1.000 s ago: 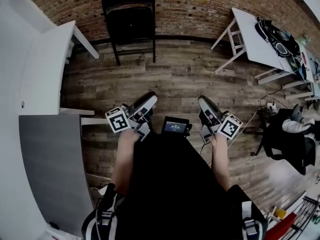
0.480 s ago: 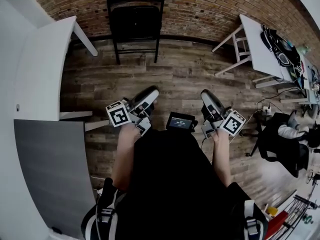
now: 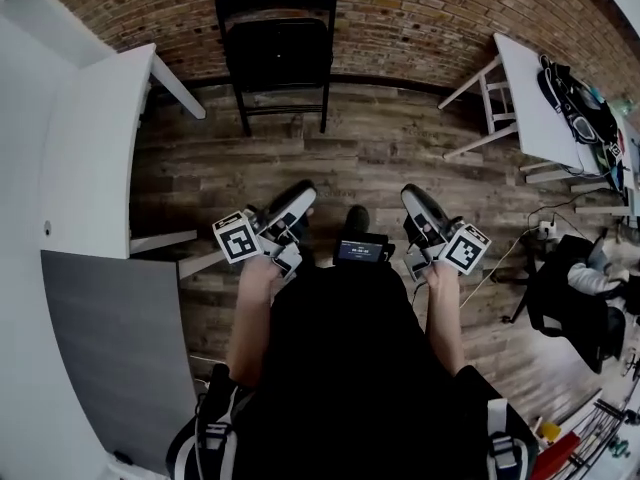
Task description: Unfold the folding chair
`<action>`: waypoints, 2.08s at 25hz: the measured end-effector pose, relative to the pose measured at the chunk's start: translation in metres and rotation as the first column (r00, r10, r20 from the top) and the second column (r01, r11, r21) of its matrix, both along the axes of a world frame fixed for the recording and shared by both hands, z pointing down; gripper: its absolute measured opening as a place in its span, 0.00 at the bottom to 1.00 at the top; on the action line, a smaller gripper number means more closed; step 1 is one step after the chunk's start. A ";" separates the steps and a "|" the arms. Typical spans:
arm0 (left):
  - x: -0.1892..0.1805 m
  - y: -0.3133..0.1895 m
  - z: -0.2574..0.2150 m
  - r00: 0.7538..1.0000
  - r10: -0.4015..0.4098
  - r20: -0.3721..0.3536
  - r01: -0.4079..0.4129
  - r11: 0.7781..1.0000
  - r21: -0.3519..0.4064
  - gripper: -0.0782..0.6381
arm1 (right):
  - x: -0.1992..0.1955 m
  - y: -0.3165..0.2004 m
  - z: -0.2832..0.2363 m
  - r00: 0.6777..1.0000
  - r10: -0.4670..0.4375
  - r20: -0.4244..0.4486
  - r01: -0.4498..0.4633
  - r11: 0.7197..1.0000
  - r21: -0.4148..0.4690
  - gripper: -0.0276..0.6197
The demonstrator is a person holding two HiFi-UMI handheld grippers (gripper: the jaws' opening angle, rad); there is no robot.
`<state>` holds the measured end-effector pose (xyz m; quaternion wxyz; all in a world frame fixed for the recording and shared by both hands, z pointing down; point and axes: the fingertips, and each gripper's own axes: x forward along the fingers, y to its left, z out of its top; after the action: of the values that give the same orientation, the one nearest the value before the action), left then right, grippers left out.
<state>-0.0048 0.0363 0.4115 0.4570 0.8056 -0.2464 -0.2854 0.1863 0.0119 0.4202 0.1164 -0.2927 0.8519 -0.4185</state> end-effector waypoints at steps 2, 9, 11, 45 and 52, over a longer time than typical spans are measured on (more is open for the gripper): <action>0.000 -0.015 0.002 1.000 -0.022 0.022 0.022 1.000 -0.009 0.33 | 0.000 -0.020 0.006 1.000 -0.020 0.021 0.020 1.000 -0.006 0.18; 0.020 -0.087 -0.011 0.992 -0.091 0.088 0.092 0.996 -0.009 0.33 | 0.016 -0.110 -0.003 0.991 -0.113 0.077 0.110 0.993 0.037 0.18; 0.030 -0.109 -0.015 0.989 -0.107 0.098 0.109 0.994 -0.008 0.33 | 0.025 -0.135 -0.008 0.988 -0.132 0.082 0.128 0.990 0.053 0.18; -0.005 -0.348 0.000 0.997 -0.071 0.014 0.072 0.997 -0.021 0.33 | -0.030 -0.353 -0.015 0.985 -0.174 -0.021 0.175 0.983 0.062 0.18; -0.053 -0.374 0.011 0.998 -0.065 -0.021 0.063 0.996 -0.058 0.33 | -0.073 -0.380 -0.016 0.984 -0.162 -0.076 0.165 0.985 0.040 0.18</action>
<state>-0.0578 -0.3378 0.4228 0.4732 0.7806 -0.2750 -0.3017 0.1130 -0.3685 0.4041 0.0575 -0.2340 0.8861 -0.3959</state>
